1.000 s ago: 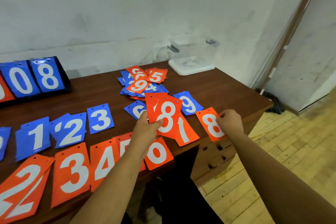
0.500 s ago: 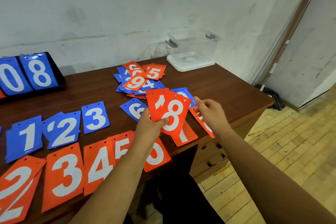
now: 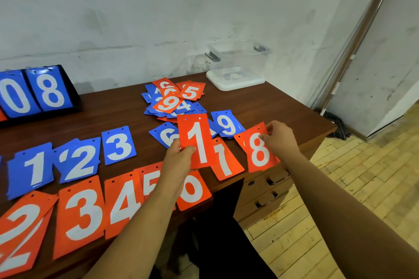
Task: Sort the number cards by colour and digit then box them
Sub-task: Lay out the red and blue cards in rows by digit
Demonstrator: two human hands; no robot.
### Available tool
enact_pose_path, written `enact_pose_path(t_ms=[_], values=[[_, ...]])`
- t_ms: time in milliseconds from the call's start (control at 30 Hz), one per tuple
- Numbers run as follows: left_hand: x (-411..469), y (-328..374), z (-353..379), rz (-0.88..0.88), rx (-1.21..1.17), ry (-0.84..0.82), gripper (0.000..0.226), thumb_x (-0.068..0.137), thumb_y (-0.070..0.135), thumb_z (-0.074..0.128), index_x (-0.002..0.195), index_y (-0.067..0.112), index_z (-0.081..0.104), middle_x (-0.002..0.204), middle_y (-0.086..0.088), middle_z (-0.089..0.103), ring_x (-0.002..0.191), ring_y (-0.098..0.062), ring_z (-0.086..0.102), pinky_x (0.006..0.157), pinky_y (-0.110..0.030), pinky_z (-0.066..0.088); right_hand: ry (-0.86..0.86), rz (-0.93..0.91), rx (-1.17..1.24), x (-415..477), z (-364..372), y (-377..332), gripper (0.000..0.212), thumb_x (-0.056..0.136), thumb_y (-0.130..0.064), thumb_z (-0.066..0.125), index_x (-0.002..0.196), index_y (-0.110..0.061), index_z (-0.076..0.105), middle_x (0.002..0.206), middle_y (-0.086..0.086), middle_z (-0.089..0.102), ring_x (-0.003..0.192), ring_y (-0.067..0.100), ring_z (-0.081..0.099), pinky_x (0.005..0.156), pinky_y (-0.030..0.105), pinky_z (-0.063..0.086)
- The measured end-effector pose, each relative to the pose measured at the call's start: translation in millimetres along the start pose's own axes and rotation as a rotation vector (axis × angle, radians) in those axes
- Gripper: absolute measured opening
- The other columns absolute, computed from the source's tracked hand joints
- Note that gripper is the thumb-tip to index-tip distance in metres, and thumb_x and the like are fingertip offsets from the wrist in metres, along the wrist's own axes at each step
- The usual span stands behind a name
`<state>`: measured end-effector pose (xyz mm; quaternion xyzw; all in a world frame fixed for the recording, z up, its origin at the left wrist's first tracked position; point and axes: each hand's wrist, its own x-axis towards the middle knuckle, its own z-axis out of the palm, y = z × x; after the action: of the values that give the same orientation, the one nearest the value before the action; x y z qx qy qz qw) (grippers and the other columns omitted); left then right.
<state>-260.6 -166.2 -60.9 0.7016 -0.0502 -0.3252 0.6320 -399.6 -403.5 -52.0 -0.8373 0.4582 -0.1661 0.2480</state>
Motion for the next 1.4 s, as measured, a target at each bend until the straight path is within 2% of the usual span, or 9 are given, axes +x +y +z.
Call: enact_pose_path(t_ms=[200,333,400,567,733,867,1100,1200,1400], values=[[-4,3,-4,0.019,0.014,-0.001,0.037,0.096,0.029,0.060,0.131,0.035,0.049,0.127,0.002,0.059,0.112,-0.022,0.062,0.092,-0.049,0.055,0.059,0.016,-0.307,-3,29,3,0.039,0.092,-0.040,0.061,0.121,-0.014,0.059,0.121,0.008,0.060,0.112,0.025,0.053,0.093,0.038,0.049],[-7,6,-13,0.035,0.021,-0.018,0.041,0.097,0.030,0.058,0.136,0.034,0.049,0.120,0.005,0.063,0.104,-0.018,0.066,0.086,-0.044,0.058,0.168,0.011,-0.256,-8,33,-10,0.035,0.093,-0.036,0.061,0.120,-0.013,0.058,0.125,0.010,0.054,0.117,0.024,0.049,0.095,0.037,0.047],[-9,6,-19,0.051,0.020,-0.044,0.037,0.097,0.030,0.058,0.133,0.035,0.051,0.115,0.006,0.066,0.097,-0.017,0.070,0.080,-0.041,0.061,0.168,-0.060,-0.039,-17,34,-32,0.030,0.094,-0.036,0.058,0.115,-0.015,0.061,0.117,0.005,0.059,0.108,0.017,0.054,0.088,0.035,0.051],[-23,10,-40,0.109,0.003,-0.094,0.018,0.096,0.026,0.058,0.107,0.041,0.059,0.096,0.013,0.073,0.077,-0.008,0.074,0.059,-0.027,0.059,-0.201,-0.093,0.597,-59,43,-117,0.028,0.093,-0.046,0.057,0.098,-0.020,0.065,0.089,-0.003,0.070,0.079,0.013,0.066,0.059,0.028,0.051],[-50,6,-90,0.120,0.072,-0.075,0.021,0.092,0.021,0.062,0.110,0.030,0.067,0.098,0.003,0.077,0.087,-0.020,0.075,0.084,-0.043,0.060,-0.323,-0.189,0.643,-95,65,-164,0.013,0.092,-0.020,0.065,0.082,-0.012,0.063,0.078,0.004,0.069,0.064,0.013,0.064,0.055,0.028,0.054],[-72,-6,-159,0.195,0.244,0.060,0.011,0.093,0.032,0.061,0.102,0.038,0.067,0.091,0.012,0.077,0.081,-0.012,0.075,0.075,-0.033,0.060,-0.446,-0.228,0.628,-130,90,-198,0.019,0.090,-0.019,0.068,0.074,-0.010,0.061,0.064,0.006,0.065,0.052,0.010,0.059,0.053,0.028,0.053],[-114,-35,-280,0.329,0.361,0.352,0.027,0.091,0.011,0.067,0.103,0.034,0.062,0.075,0.008,0.068,0.070,-0.008,0.062,0.064,-0.023,0.046,-0.594,-0.320,0.644,-200,142,-277,0.012,0.086,-0.009,0.070,0.087,-0.005,0.059,0.057,0.009,0.059,0.043,0.009,0.054,0.042,0.020,0.045],[-132,-38,-329,0.363,0.431,0.491,0.032,0.090,0.007,0.067,0.105,0.034,0.063,0.073,0.009,0.069,0.069,0.002,0.064,0.059,-0.009,0.045,-0.612,-0.425,0.602,-233,168,-314,0.015,0.087,-0.016,0.068,0.087,-0.003,0.060,0.070,0.011,0.066,0.062,0.020,0.065,0.060,0.032,0.054],[-146,-54,-402,0.224,0.640,0.773,0.034,0.088,0.009,0.066,0.117,0.026,0.062,0.098,0.002,0.065,0.080,-0.011,0.057,0.062,-0.020,0.037,-0.569,-1.061,-0.077,-289,225,-325,0.053,0.088,-0.052,0.057,0.129,-0.018,0.054,0.130,0.009,0.054,0.124,0.028,0.046,0.105,0.042,0.038]])
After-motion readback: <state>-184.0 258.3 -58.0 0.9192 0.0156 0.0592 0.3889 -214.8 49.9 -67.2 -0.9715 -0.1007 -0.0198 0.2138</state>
